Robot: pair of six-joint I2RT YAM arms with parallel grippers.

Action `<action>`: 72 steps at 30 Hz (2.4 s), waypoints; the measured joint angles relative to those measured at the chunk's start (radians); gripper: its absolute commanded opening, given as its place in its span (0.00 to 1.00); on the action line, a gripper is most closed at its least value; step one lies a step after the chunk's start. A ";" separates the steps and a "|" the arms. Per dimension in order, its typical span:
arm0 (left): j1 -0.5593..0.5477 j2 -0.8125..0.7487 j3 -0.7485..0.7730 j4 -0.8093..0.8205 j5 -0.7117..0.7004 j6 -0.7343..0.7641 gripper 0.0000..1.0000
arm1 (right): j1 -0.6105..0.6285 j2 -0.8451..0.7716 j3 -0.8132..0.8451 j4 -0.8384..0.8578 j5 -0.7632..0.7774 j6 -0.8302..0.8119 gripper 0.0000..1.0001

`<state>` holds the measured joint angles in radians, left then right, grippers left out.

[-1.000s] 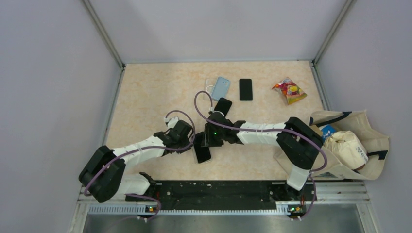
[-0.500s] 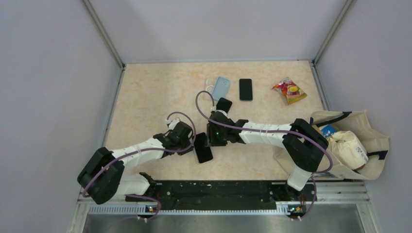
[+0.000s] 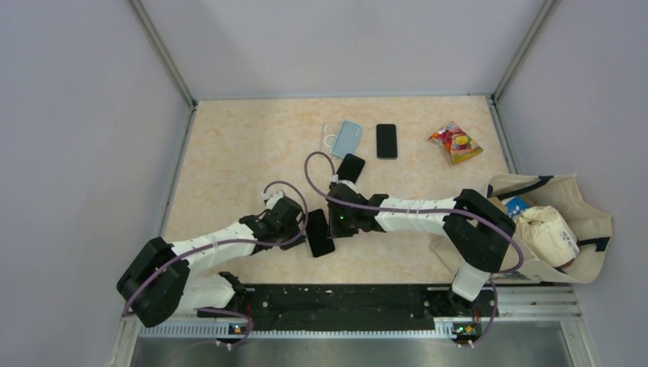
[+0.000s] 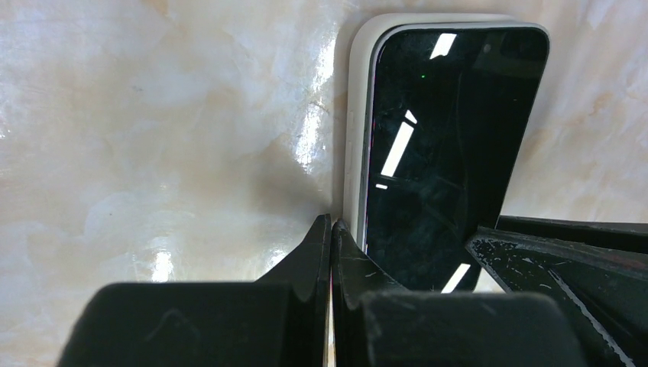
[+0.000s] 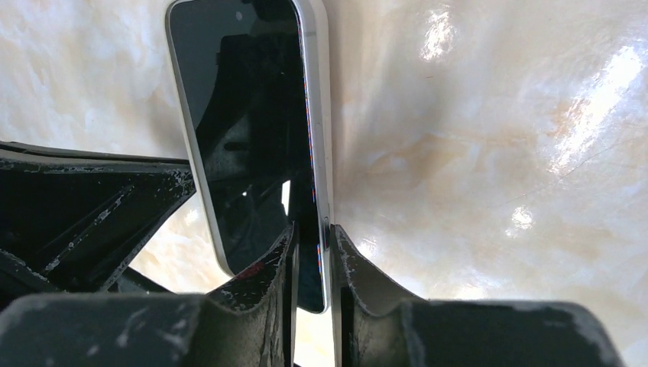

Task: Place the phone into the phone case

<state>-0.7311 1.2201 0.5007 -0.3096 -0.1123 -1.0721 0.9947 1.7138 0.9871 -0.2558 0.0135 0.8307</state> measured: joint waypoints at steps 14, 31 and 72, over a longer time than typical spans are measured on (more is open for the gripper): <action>-0.031 0.004 0.008 -0.013 -0.042 -0.010 0.01 | 0.052 0.000 0.003 -0.002 0.067 0.003 0.31; -0.043 -0.026 0.038 -0.170 -0.024 0.050 0.09 | 0.053 -0.091 -0.058 -0.047 0.034 -0.002 0.26; 0.019 -0.004 0.097 -0.178 -0.055 0.076 0.12 | 0.150 -0.041 -0.016 -0.106 0.191 0.035 0.33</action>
<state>-0.7116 1.2163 0.5980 -0.4877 -0.1669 -0.9958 1.1446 1.6730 0.9710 -0.3622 0.2043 0.8654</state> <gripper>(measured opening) 0.128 0.264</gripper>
